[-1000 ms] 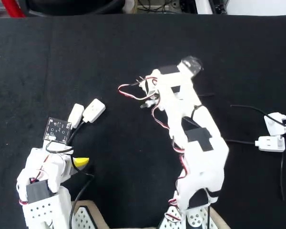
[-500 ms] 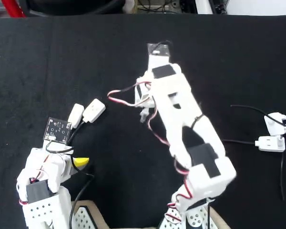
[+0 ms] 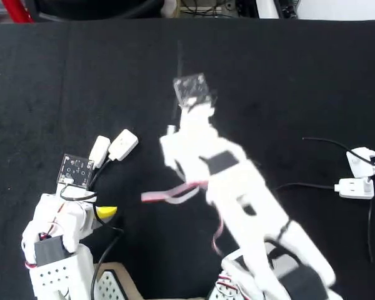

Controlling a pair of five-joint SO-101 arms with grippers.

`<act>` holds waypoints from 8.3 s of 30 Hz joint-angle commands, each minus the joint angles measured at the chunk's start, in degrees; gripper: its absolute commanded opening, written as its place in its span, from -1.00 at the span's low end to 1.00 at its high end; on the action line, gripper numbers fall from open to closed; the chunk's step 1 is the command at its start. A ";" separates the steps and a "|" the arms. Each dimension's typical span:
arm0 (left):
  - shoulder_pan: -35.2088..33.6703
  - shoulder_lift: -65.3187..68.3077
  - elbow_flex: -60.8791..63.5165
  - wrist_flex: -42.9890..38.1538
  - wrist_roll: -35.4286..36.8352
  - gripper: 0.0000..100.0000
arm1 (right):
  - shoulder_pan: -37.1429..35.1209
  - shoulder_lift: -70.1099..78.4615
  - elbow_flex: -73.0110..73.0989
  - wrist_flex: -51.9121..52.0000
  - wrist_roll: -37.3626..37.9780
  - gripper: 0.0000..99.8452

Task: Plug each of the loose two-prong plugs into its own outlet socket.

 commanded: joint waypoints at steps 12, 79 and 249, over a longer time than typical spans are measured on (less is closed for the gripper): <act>16.04 -0.35 -5.85 -4.57 11.78 -0.09 | -9.58 -6.02 16.66 -36.66 -25.05 -0.98; 3.65 -0.26 0.75 -20.66 14.07 -0.09 | -2.20 10.51 -0.31 -0.18 -41.58 -0.78; 1.89 -0.26 0.84 -20.57 11.43 -0.09 | 6.24 55.96 -50.07 57.49 -15.30 -0.78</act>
